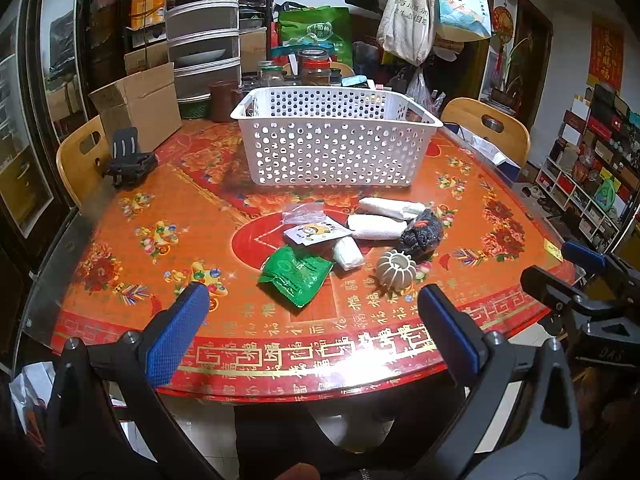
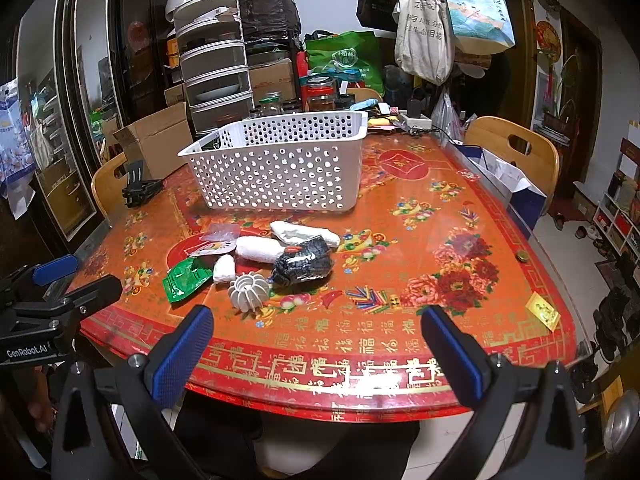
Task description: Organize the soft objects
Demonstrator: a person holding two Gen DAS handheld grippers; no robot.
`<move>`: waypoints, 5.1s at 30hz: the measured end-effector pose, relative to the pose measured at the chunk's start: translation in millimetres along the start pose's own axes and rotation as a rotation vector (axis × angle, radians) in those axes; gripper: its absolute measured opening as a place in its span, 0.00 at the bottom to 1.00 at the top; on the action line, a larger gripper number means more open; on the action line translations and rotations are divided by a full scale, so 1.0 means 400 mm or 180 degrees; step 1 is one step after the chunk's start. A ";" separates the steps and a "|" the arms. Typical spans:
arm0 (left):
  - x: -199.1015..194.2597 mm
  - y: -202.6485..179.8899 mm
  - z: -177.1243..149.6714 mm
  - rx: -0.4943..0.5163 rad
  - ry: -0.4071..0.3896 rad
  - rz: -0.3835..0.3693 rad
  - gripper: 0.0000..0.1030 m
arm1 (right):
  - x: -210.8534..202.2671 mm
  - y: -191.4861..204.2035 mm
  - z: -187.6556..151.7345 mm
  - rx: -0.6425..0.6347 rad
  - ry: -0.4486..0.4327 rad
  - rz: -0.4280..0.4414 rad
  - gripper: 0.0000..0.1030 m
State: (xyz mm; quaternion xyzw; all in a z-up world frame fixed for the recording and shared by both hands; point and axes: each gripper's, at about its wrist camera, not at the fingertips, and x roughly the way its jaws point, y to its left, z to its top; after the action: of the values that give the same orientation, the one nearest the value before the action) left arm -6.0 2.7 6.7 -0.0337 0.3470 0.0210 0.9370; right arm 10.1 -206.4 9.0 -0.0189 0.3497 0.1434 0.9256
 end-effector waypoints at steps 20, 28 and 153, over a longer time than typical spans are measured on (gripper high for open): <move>-0.006 -0.002 0.000 0.0009 0.0004 -0.0001 1.00 | 0.000 0.001 -0.001 0.0007 0.0001 0.0002 1.00; -0.007 -0.003 -0.003 0.0005 -0.0004 -0.0001 1.00 | 0.002 0.000 -0.001 0.0006 0.0000 0.0002 1.00; 0.164 0.106 0.100 -0.0008 -0.0389 -0.0445 0.10 | 0.215 0.061 0.090 -0.0279 -0.0032 0.0694 0.40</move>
State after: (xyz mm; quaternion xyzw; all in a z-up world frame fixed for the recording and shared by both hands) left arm 67.0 49.0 -8.0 -0.0576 0.2860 -0.0420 0.9556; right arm 87.7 -156.3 -18.2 -0.0204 0.3385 0.2585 0.9046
